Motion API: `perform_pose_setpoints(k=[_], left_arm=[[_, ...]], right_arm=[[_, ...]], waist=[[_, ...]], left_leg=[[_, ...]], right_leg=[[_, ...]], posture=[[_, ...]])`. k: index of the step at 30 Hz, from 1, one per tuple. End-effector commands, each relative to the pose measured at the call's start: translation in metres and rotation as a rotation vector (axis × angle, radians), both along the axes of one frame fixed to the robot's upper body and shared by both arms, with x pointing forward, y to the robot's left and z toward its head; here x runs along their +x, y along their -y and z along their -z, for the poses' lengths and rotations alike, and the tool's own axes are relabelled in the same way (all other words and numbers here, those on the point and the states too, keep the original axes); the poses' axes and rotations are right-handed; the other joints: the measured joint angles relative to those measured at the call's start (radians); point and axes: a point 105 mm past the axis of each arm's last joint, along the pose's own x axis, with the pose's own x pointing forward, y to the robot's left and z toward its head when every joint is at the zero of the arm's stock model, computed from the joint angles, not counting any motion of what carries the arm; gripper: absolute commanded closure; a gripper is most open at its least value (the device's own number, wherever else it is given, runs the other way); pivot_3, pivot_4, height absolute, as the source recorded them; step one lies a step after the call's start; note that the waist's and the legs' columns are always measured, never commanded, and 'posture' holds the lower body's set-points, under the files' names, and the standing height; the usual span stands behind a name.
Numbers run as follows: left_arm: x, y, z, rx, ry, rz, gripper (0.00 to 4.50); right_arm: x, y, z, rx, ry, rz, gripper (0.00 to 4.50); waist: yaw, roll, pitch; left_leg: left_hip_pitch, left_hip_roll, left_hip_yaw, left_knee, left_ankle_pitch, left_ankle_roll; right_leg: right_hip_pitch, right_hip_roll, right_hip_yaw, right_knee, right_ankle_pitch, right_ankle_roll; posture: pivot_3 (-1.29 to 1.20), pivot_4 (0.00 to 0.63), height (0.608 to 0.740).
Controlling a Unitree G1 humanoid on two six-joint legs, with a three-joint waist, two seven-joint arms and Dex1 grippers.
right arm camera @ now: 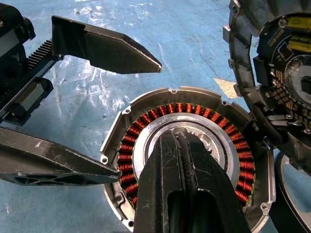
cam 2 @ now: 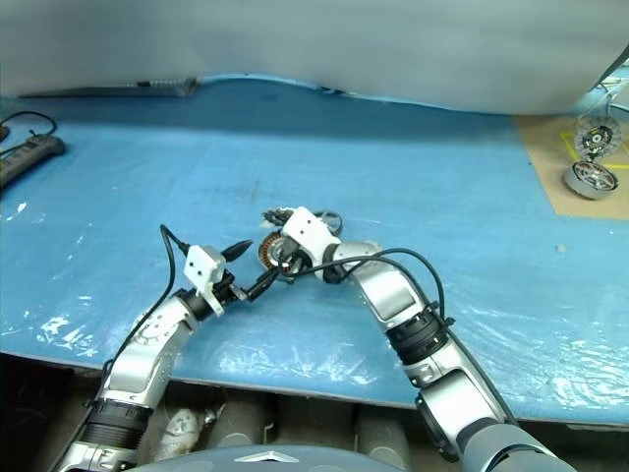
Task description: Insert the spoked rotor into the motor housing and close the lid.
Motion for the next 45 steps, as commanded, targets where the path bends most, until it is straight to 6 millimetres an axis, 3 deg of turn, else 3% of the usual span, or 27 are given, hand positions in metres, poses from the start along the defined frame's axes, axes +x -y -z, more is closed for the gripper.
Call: perform_pose_setpoints(k=[1, 14, 21, 24, 32, 35, 40, 45], left_arm=[[-0.001, 0.002, -0.011, -0.013, 0.046, 0.006, 0.0], [0.001, 0.003, -0.008, -0.01, 0.038, 0.01, 0.0], [0.001, 0.001, -0.009, -0.009, 0.039, 0.001, 0.0], [0.0, 0.001, -0.008, -0.003, 0.034, 0.0, 0.0], [-0.002, -0.002, -0.006, -0.002, 0.02, -0.006, 0.0], [-0.002, -0.001, -0.004, 0.0, 0.015, 0.0, 0.0], [-0.003, 0.0, -0.004, -0.003, 0.016, 0.001, 0.0], [-0.003, 0.001, -0.003, -0.003, 0.015, -0.001, 0.0]], right_arm=[[-0.002, 0.002, -0.003, -0.012, 0.012, -0.003, 4.46], [-0.003, 0.003, -0.003, -0.003, -0.004, 0.009, 4.46], [-0.008, 0.005, -0.029, 0.083, 0.028, -0.033, 4.46], [-0.007, 0.018, -0.035, 0.094, 0.05, -0.02, 4.46], [0.011, 0.081, -0.042, 0.008, 0.077, 0.118, 4.46], [0.019, 0.089, -0.043, -0.019, 0.088, 0.152, 3.9], [0.04, 0.096, -0.052, -0.036, 0.114, 0.244, 2.3], [0.045, 0.085, -0.052, -0.034, 0.098, 0.214, 2.3]], waist=[[0.0, 0.0, 0.0], [0.0, 0.0, 0.0], [0.0, 0.0, 0.0], [0.001, 0.0, 0.0], [0.003, 0.0, 0.0], [-0.002, 0.0, 0.0], [0.0, 0.0, 0.0], [0.001, 0.0, 0.0]], left_leg=[[0.0, 0.0, 0.0, 0.0, 0.0, 0.0], [0.0, 0.0, 0.0, 0.001, 0.0, 0.0], [0.0, 0.0, 0.0, 0.001, 0.0, 0.0], [0.0, 0.0, 0.0, 0.001, 0.0, 0.0], [0.001, 0.0, 0.0, 0.001, 0.0, 0.0], [0.001, 0.0, 0.0, 0.001, 0.0, 0.0], [0.0, 0.0, 0.001, 0.002, 0.0, 0.0], [0.0, 0.0, 0.001, 0.002, 0.0, 0.0]], right_leg=[[0.0, 0.0, 0.0, 0.0, 0.0, 0.0], [0.001, 0.0, 0.0, 0.0, 0.0, 0.0], [0.0, 0.0, 0.0, 0.0, 0.0, 0.0], [0.0, 0.0, 0.0, 0.0, 0.0, 0.0], [0.001, 0.0, 0.0, 0.0, 0.0, 0.0], [0.001, 0.0, 0.0, 0.001, 0.0, 0.0], [0.001, 0.0, 0.0, 0.001, 0.0, 0.0], [0.001, 0.0, 0.0, 0.001, 0.0, -0.001]], posture=[[0.0, 0.15, 0.74], [0.0, 0.15, 0.74], [0.0, 0.15, 0.74], [0.0, 0.15, 0.74], [0.0, 0.15, 0.74], [0.0, 0.15, 0.74], [0.0, 0.15, 0.74], [0.0, 0.15, 0.74]])
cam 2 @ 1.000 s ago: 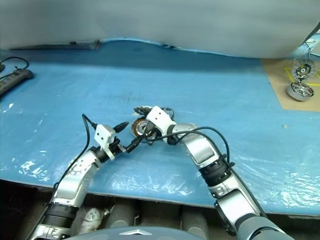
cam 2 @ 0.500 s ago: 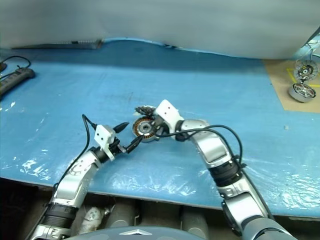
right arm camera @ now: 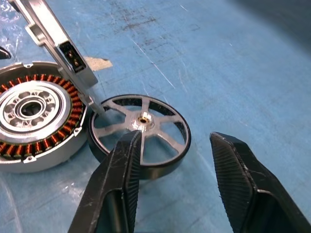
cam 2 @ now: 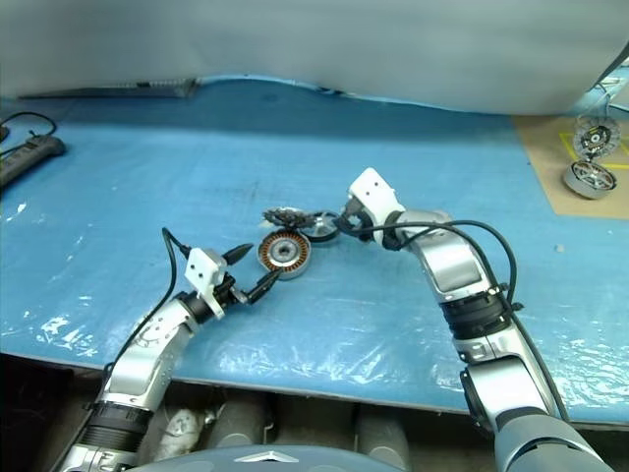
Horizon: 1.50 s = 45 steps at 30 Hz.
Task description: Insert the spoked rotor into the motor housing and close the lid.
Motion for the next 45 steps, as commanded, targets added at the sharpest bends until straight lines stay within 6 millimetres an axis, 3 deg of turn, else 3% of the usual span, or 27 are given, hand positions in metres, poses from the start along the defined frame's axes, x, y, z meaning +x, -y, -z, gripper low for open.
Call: perform_pose_setpoints(k=[1, 13, 19, 26, 37, 41, 45], left_arm=[[-0.002, 0.001, -0.008, -0.004, 0.038, 0.001, 0.0], [-0.002, 0.002, -0.008, -0.007, 0.044, -0.007, 0.0], [-0.002, 0.003, -0.008, -0.01, 0.045, -0.01, 0.0], [-0.004, 0.004, -0.006, -0.01, 0.045, -0.017, 0.0], [-0.003, 0.006, -0.004, -0.007, 0.046, -0.014, 0.0], [-0.003, 0.007, -0.004, -0.007, 0.047, -0.014, 0.0], [-0.003, 0.007, -0.004, -0.008, 0.046, -0.014, 0.0]], right_arm=[[0.004, -0.009, -0.008, -0.001, 0.022, -0.03, 2.3], [0.017, -0.019, 0.011, -0.048, -0.039, -0.113, 2.3], [0.024, -0.015, 0.023, -0.09, -0.066, -0.111, 2.3], [0.02, -0.005, 0.039, -0.13, -0.102, -0.132, 2.3], [0.019, -0.009, 0.042, -0.128, -0.104, -0.138, 2.3], [0.018, -0.013, 0.044, -0.124, -0.111, -0.147, 3.42], [0.016, -0.012, 0.047, -0.123, -0.116, -0.148, 3.68]], waist=[[0.001, 0.0, 0.0], [0.0, 0.0, 0.0], [0.0, 0.0, 0.0], [0.0, 0.0, 0.0], [0.0, 0.0, 0.0], [0.0, -0.001, -0.001], [-0.002, -0.002, -0.001]], left_leg=[[0.0, 0.0, 0.0, 0.0, 0.0, 0.0], [-0.001, 0.0, 0.0, 0.001, 0.0, 0.0], [-0.001, 0.0, 0.0, 0.001, 0.0, 0.0], [-0.001, 0.001, 0.0, 0.002, 0.0, 0.0], [-0.001, 0.001, 0.0, 0.003, 0.0, 0.001], [0.0, 0.001, 0.0, 0.003, 0.0, 0.001], [0.001, 0.001, 0.0, 0.004, 0.0, 0.001]], right_leg=[[0.0, 0.0, 0.0, 0.0, 0.0, 0.0], [0.0, 0.0, 0.0, 0.0, 0.0, -0.001], [0.0, 0.0, 0.0, 0.001, 0.0, -0.002], [0.0, 0.0, -0.001, 0.001, -0.002, -0.005], [0.0, 0.0, -0.001, 0.002, -0.002, -0.005], [0.001, 0.0, -0.001, 0.002, -0.002, -0.006], [0.001, 0.0, 0.0, 0.002, -0.002, -0.006]], posture=[[0.0, 0.15, 0.74], [0.0, 0.15, 0.74], [0.0, 0.15, 0.74], [0.0, 0.15, 0.74], [0.0, 0.15, 0.74], [0.0, 0.15, 0.74], [0.0, 0.15, 0.74]])
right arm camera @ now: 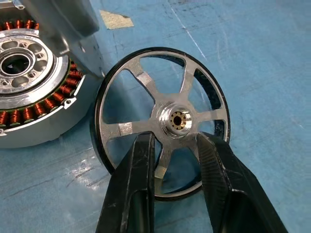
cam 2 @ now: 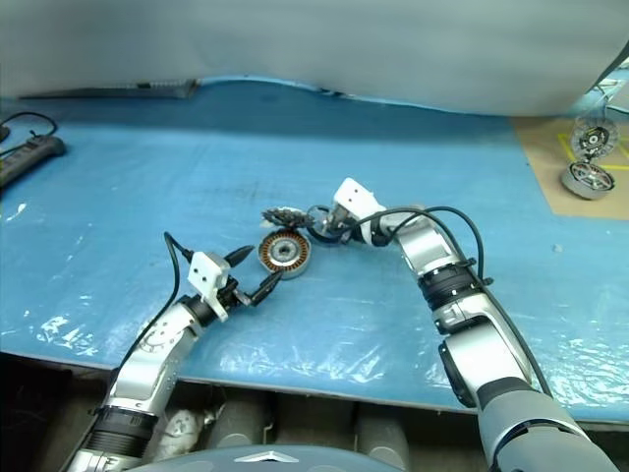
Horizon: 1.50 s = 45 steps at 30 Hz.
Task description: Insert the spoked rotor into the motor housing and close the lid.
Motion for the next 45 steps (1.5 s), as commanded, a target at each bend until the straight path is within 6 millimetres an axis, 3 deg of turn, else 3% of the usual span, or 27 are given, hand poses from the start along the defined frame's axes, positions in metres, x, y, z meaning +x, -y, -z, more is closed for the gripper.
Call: perform_pose_setpoints(k=[1, 4, 10, 19, 27, 33, 45], left_arm=[[-0.001, 0.004, -0.007, -0.004, 0.037, 0.013, 0.0], [-0.001, 0.004, -0.007, -0.005, 0.035, 0.014, 0.0], [-0.002, 0.004, -0.007, -0.005, 0.034, 0.017, 0.0], [-0.003, 0.003, -0.007, -0.002, 0.031, 0.022, 0.0], [-0.004, 0.003, -0.007, -0.001, 0.027, 0.026, 0.0], [-0.002, 0.003, -0.007, 0.001, 0.026, 0.031, 0.0], [-0.001, 0.003, -0.007, 0.001, 0.027, 0.027, 0.0]], right_arm=[[-0.006, -0.001, 0.011, -0.005, -0.041, -0.007, 3.87], [-0.005, 0.005, 0.009, 0.001, -0.038, 0.015, 4.49], [-0.007, 0.03, 0.006, -0.053, 0.009, 0.051, 4.49], [-0.034, 0.071, 0.006, -0.142, 0.03, 0.081, 4.49], [-0.075, 0.073, 0.01, -0.144, -0.021, 0.052, 4.49], [-0.085, 0.068, 0.007, -0.129, -0.022, 0.048, 2.71], [-0.072, 0.073, -0.018, -0.127, 0.036, 0.034, 2.71]], waist=[[-0.001, -0.001, 0.0], [0.0, -0.001, 0.0], [0.005, -0.001, 0.0], [0.028, -0.001, -0.001], [0.028, -0.001, -0.001], [0.024, 0.0, 0.0], [0.025, 0.0, 0.0]], left_leg=[[0.001, 0.0, 0.0, 0.0, 0.0, 0.0], [0.003, 0.0, 0.0, 0.0, 0.0, 0.0], [0.001, 0.0, 0.0, 0.0, 0.0, 0.0], [0.002, 0.0, 0.0, 0.0, 0.0, 0.0], [0.002, -0.001, 0.0, -0.002, 0.0, 0.0], [0.002, -0.001, -0.001, -0.003, -0.001, 0.001], [0.001, -0.001, -0.001, -0.004, 0.0, 0.0]], right_leg=[[0.001, 0.0, 0.0, 0.0, 0.0, 0.0], [0.002, 0.0, 0.0, 0.0, 0.0, 0.0], [0.002, 0.0, 0.0, -0.001, 0.0, 0.0], [0.003, -0.001, 0.0, -0.002, 0.0, 0.0], [0.003, -0.001, 0.0, -0.004, 0.0, 0.0], [0.0, 0.0, 0.002, -0.003, 0.0, 0.001], [-0.001, 0.0, 0.002, -0.004, 0.0, 0.001]], posture=[[0.0, 0.15, 0.74], [0.0, 0.15, 0.74], [0.0, 0.15, 0.74], [0.0, 0.15, 0.74], [0.0, 0.15, 0.74], [0.0, 0.15, 0.74], [0.0, 0.15, 0.74]])
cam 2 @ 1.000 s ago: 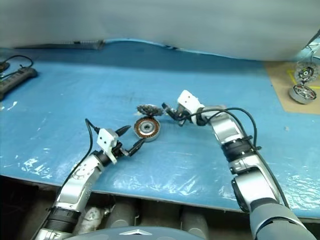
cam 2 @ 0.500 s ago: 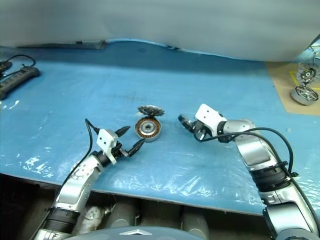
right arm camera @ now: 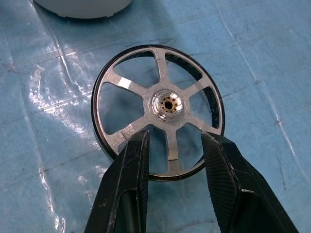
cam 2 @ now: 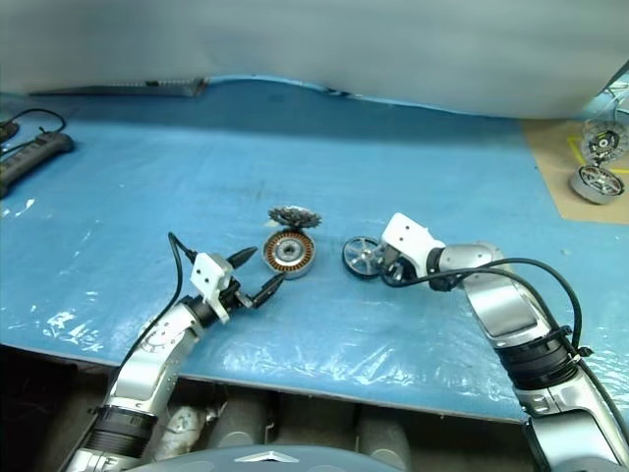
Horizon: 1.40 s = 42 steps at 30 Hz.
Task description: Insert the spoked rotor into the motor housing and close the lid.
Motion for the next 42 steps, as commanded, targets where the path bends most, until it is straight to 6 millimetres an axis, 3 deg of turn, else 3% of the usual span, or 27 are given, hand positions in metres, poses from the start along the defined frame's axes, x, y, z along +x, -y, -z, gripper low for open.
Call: perform_pose_setpoints(k=[1, 12, 19, 24, 31, 39, 42], left_arm=[[0.001, 0.0, -0.008, -0.011, 0.033, -0.001, 0.0], [0.001, 0.0, -0.009, -0.01, 0.037, -0.002, 0.0], [0.0, -0.001, -0.009, -0.008, 0.039, -0.008, 0.0], [0.0, -0.001, -0.008, -0.008, 0.039, -0.011, 0.0], [0.0, 0.002, -0.007, -0.012, 0.038, -0.003, 0.0], [0.001, 0.007, -0.007, -0.016, 0.039, 0.007, 0.0], [0.0, 0.008, -0.006, -0.016, 0.039, 0.002, 0.0]], right_arm=[[0.004, 0.002, -0.018, 0.005, 0.054, -0.023, 2.71], [0.011, 0.0, -0.031, 0.028, 0.068, -0.059, 2.71], [0.011, -0.015, -0.031, 0.147, -0.013, 0.037, 2.71], [0.001, -0.026, -0.027, 0.193, -0.071, 0.059, 2.71], [-0.004, -0.03, -0.02, 0.172, -0.073, 0.077, 2.71], [0.005, -0.028, -0.02, 0.1, -0.044, 0.006, 2.71], [0.01, -0.025, -0.022, 0.082, -0.029, -0.002, 1.88]], waist=[[0.0, 0.0, 0.0], [-0.001, 0.0, 0.0], [0.0, 0.0, 0.0], [0.001, 0.0, 0.0], [0.002, 0.0, 0.0], [0.001, 0.0, 0.0], [0.001, 0.0, 0.0]], left_leg=[[0.0, 0.0, 0.0, 0.0, 0.0, 0.0], [0.0, 0.0, 0.0, 0.0, 0.0, 0.0], [0.0, 0.0, 0.0, 0.0, 0.0, 0.0], [0.0, 0.0, 0.0, 0.0, 0.0, 0.0], [0.0, 0.0, 0.0, 0.0, 0.0, -0.001], [0.0, 0.0, 0.0, 0.0, 0.0, -0.001], [0.0, 0.0, 0.0, 0.0, 0.0, -0.001]], right_leg=[[0.0, 0.0, 0.0, 0.0, 0.0, 0.0], [0.0, 0.0, 0.0, 0.0, 0.0, 0.0], [0.0, 0.0, 0.0, 0.0, 0.0, 0.0], [0.0, 0.0, 0.0, 0.0, 0.0, 0.0], [0.0, 0.0, 0.0, 0.0, 0.0, 0.0], [0.0, 0.0, 0.0, 0.0, 0.002, 0.004], [0.0, 0.0, 0.0, 0.0, 0.002, 0.004]], posture=[[0.0, 0.15, 0.74], [0.0, 0.15, 0.74], [0.0, 0.15, 0.74], [0.0, 0.15, 0.74], [0.0, 0.15, 0.74], [0.0, 0.15, 0.74], [0.0, 0.15, 0.74]])
